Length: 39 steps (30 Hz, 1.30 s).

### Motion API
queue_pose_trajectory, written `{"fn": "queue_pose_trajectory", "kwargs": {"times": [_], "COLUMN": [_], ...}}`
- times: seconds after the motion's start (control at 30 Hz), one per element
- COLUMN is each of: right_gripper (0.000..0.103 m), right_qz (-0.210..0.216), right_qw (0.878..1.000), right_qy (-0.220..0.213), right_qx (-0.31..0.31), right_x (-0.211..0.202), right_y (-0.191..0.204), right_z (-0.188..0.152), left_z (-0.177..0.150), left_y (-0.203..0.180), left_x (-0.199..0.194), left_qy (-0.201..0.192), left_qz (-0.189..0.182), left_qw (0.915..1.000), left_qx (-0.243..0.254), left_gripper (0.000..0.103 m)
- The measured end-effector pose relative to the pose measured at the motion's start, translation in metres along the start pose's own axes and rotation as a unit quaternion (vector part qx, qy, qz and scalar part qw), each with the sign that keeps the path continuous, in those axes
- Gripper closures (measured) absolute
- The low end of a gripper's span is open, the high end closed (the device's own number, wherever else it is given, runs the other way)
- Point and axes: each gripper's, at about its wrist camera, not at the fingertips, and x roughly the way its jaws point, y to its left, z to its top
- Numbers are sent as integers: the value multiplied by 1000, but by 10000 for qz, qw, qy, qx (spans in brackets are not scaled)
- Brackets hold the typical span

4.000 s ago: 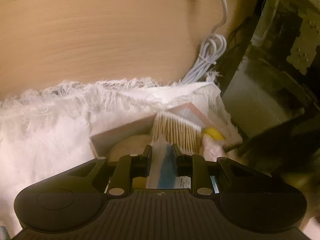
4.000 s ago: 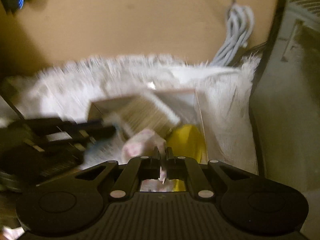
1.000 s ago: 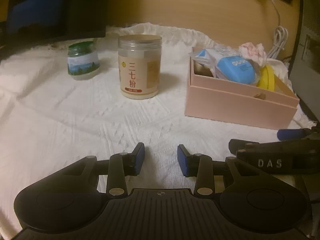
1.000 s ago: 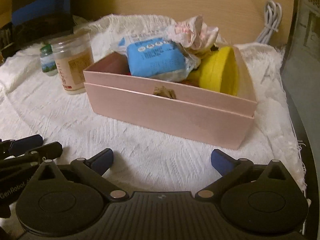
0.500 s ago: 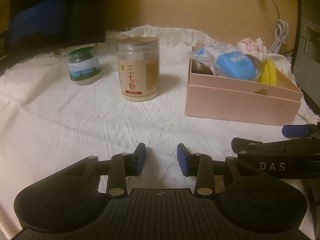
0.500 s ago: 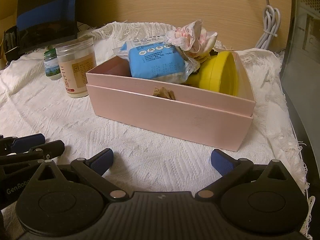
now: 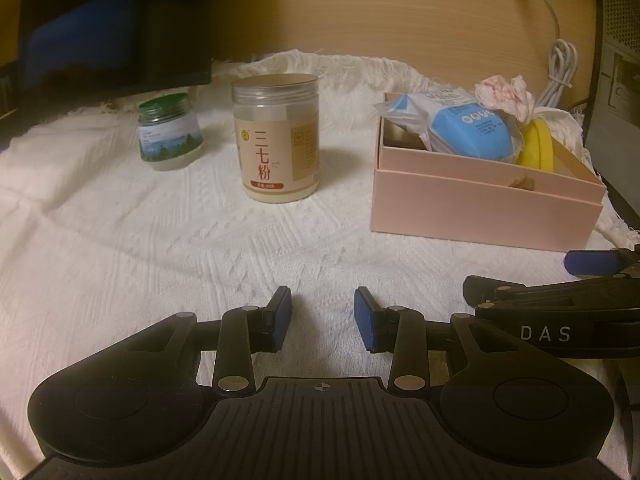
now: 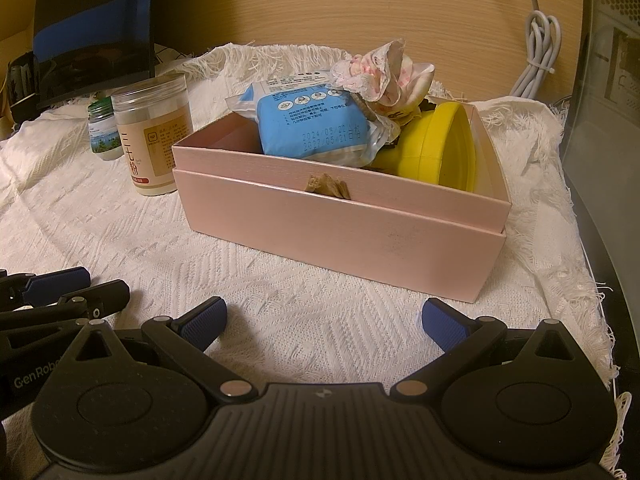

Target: Organize soft objects

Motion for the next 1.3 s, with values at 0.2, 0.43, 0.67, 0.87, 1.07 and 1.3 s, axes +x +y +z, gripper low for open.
{"fn": "queue_pose_trajectory", "kwargs": {"times": [0.2, 0.43, 0.67, 0.87, 1.07, 1.3], "right_gripper": [0, 0, 0, 0, 0, 0], "right_qz": [0, 0, 0, -2, -1, -1], "right_qw": [10000, 10000, 10000, 10000, 10000, 10000], "right_qy": [0, 0, 1, 3, 3, 3], "right_qx": [1, 0, -1, -4, -1, -1], "right_x": [0, 0, 0, 0, 0, 0], "right_y": [0, 0, 0, 0, 0, 0], "right_z": [0, 0, 0, 0, 0, 0], "left_z": [0, 0, 0, 0, 0, 0], "left_y": [0, 1, 0, 0, 1, 3], "left_x": [0, 0, 0, 0, 0, 1], "left_qy": [2, 1, 1, 1, 6, 10], "left_qz": [-10, -11, -9, -1, -43, -55], "left_qw": [10000, 10000, 10000, 10000, 10000, 10000], "left_qx": [-6, -4, -2, -5, -37, 42], "left_gripper": [63, 63, 63, 63, 63, 64]}}
